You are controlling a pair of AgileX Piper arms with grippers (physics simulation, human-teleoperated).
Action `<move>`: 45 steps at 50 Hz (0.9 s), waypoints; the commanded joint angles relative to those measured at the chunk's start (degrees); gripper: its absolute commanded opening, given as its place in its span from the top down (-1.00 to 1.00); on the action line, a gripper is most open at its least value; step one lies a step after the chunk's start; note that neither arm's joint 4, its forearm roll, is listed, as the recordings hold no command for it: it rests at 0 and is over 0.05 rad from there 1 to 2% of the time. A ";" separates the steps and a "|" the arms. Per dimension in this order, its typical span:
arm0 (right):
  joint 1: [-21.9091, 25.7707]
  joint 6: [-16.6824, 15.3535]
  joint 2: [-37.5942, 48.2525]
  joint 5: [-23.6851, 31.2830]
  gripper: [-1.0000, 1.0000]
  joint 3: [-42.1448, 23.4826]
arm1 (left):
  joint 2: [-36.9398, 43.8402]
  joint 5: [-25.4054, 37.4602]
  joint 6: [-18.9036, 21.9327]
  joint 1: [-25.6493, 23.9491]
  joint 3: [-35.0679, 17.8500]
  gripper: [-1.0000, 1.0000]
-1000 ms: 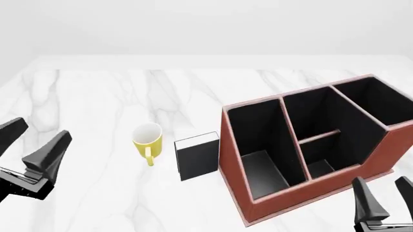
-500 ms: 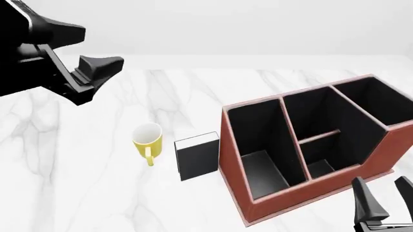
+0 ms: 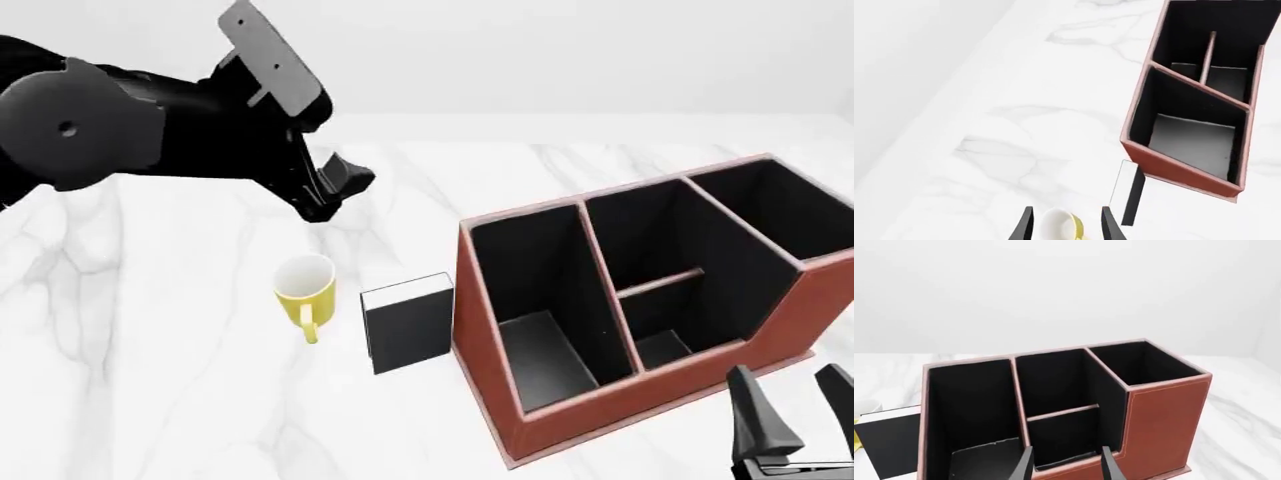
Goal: Pick up the book and place it in the back compartment of the caddy.
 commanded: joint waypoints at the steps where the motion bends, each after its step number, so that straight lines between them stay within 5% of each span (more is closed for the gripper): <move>1: 0.04 0.16 0.87 -0.72 -1.00 0.02 | 6.88 0.11 0.74 -0.91 -2.52 -1.00; 23: -0.01 -0.34 0.06 -0.01 -1.00 0.03 | 9.16 -5.48 -1.81 -6.86 2.40 -1.00; 45: 0.01 -0.65 -0.48 0.49 -1.00 0.06 | 13.07 -13.50 -4.09 -7.77 10.14 -1.00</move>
